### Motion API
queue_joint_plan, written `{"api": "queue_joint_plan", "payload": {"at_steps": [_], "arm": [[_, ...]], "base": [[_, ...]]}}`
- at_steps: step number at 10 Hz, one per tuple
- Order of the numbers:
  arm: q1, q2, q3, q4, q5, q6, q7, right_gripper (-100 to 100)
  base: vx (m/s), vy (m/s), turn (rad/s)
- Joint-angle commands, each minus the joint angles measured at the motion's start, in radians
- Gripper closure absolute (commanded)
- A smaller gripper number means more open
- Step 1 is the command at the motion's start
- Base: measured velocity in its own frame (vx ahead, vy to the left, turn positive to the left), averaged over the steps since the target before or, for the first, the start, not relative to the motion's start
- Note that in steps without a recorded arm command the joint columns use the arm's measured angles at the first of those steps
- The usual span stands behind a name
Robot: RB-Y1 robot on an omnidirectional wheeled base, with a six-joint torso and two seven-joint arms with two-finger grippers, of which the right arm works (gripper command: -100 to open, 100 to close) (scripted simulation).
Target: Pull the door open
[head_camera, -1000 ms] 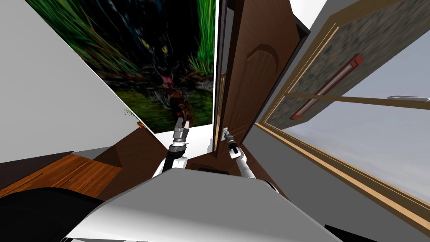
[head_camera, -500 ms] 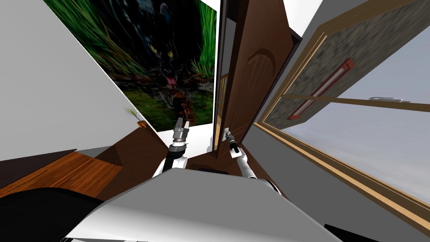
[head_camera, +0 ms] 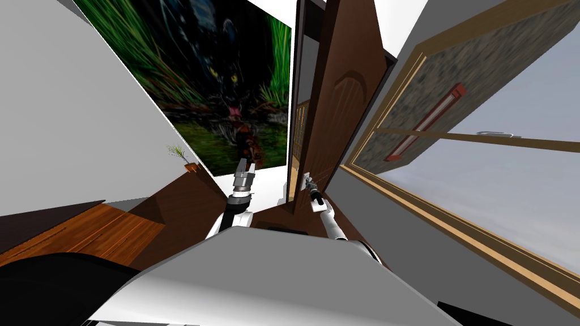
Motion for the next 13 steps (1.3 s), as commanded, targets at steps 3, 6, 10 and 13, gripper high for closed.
{"api": "queue_joint_plan", "payload": {"at_steps": [3,6,10,13], "arm": [[0.016,-0.016,-0.013,0.005,-0.068,0.035,-0.006,100],[0.015,-0.022,-0.011,0.007,-0.134,0.069,-0.017,100],[0.014,-0.032,-0.008,0.010,-0.237,0.121,-0.035,100],[0.012,-0.037,-0.006,0.011,-0.309,0.158,-0.047,100]], "base": [[-0.026,-0.006,-0.021],[-0.015,-0.007,-0.015],[-0.029,-0.001,-0.021],[-0.019,-0.004,-0.021]]}}
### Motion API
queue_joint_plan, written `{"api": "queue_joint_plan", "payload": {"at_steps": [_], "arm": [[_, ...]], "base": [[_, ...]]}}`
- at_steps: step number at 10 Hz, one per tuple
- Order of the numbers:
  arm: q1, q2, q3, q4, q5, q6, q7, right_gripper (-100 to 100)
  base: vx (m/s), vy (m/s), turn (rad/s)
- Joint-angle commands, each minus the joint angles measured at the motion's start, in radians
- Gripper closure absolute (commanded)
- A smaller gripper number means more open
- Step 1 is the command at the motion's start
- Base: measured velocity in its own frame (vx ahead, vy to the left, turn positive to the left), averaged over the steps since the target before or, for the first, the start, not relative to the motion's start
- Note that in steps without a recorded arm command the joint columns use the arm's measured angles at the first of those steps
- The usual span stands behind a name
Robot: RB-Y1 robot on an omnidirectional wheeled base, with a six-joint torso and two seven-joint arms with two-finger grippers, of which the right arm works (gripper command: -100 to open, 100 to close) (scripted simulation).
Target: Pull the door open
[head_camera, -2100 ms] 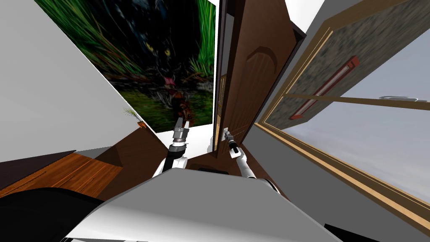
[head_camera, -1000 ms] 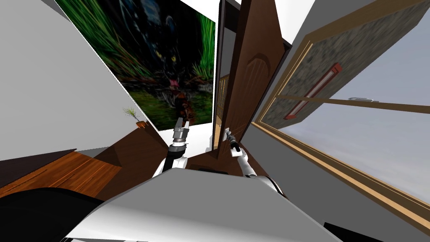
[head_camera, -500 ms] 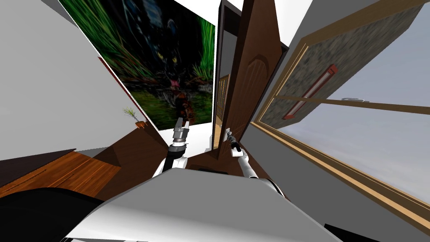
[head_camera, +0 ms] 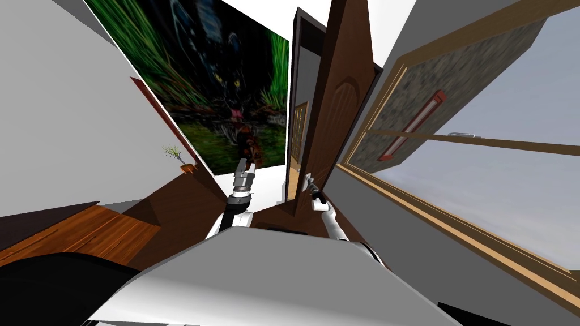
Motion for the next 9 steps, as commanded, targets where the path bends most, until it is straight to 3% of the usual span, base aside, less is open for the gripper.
{"api": "queue_joint_plan", "payload": {"at_steps": [1,2,4,6,7,9], "arm": [[-0.004,-0.023,-0.010,0.046,-0.034,0.002,-0.010,100],[-0.005,-0.026,-0.009,0.047,-0.073,0.021,-0.016,100],[-0.005,-0.026,-0.009,0.047,-0.073,0.021,-0.016,100],[-0.007,-0.031,-0.006,0.049,-0.141,0.058,-0.029,100],[-0.008,-0.027,0.013,0.037,-0.115,0.029,0.009,-100],[-0.004,-0.035,0.039,0.023,-0.111,0.013,0.039,-100]], "base": [[-0.016,0.002,0.003],[-0.013,0.000,-0.031],[-0.010,-0.007,-0.004],[0.010,-0.016,-0.061],[0.000,-0.117,0.128],[-0.034,-0.185,0.171]]}}
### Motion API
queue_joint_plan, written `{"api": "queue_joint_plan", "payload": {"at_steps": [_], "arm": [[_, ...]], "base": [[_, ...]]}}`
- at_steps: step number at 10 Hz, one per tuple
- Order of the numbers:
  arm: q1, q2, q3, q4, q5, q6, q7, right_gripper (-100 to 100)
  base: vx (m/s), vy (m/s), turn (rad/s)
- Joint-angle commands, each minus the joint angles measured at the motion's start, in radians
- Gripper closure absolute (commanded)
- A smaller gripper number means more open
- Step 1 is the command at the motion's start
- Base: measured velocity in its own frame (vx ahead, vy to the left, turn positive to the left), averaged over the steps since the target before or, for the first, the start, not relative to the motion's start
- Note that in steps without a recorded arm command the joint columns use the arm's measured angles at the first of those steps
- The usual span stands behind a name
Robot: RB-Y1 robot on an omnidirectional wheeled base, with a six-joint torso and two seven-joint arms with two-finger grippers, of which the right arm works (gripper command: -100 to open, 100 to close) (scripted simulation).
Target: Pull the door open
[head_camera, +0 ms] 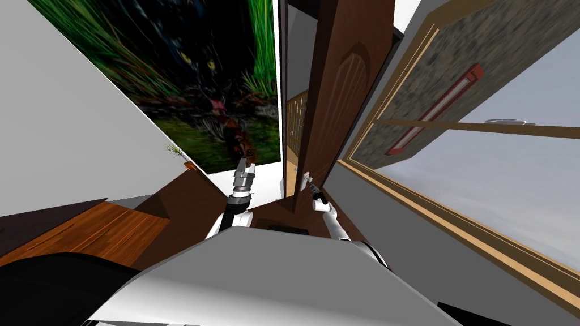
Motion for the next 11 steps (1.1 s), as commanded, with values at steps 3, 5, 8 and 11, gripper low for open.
{"api": "queue_joint_plan", "payload": {"at_steps": [3,5,8,11], "arm": [[0.009,-0.021,0.060,-0.031,0.008,-0.040,0.069,-100],[0.014,-0.030,0.089,-0.047,0.013,-0.059,0.103,-100],[0.022,-0.045,0.141,-0.075,0.021,-0.092,0.164,-100],[0.031,-0.062,0.195,-0.105,0.029,-0.127,0.227,-100]], "base": [[-0.068,-0.179,0.143],[-0.079,-0.162,0.160],[-0.056,-0.146,0.156],[-0.069,-0.139,0.173]]}}
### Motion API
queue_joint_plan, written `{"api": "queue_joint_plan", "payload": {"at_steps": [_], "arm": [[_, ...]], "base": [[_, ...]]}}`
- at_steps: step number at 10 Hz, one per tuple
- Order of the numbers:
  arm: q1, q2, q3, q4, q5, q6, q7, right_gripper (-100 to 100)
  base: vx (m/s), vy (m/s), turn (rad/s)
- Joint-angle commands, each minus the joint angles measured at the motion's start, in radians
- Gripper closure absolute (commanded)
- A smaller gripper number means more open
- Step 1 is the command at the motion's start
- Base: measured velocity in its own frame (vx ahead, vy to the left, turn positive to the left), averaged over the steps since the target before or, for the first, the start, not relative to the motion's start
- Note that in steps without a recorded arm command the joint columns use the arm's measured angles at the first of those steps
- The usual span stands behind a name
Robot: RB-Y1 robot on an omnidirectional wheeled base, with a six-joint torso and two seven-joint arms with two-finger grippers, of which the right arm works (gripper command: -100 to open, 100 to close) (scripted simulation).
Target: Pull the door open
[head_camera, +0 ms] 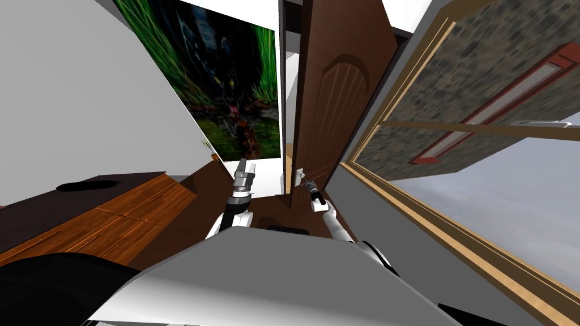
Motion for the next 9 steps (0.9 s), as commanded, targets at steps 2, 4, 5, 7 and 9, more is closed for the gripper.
{"api": "queue_joint_plan", "payload": {"at_steps": [2,4,5,7,9], "arm": [[0.012,-0.012,0.044,-0.032,0.008,-0.029,0.056,-100],[0.017,-0.021,0.076,-0.049,0.013,-0.049,0.093,-100],[0.021,-0.027,0.096,-0.060,0.016,-0.062,0.116,-100],[0.025,-0.035,0.124,-0.075,0.020,-0.080,0.150,-100],[0.031,-0.045,0.157,-0.094,0.025,-0.102,0.189,-100]], "base": [[-0.069,-0.139,0.142],[-0.091,-0.168,0.173],[-0.075,-0.151,0.106],[-0.063,-0.115,0.155],[-0.083,-0.164,0.168]]}}
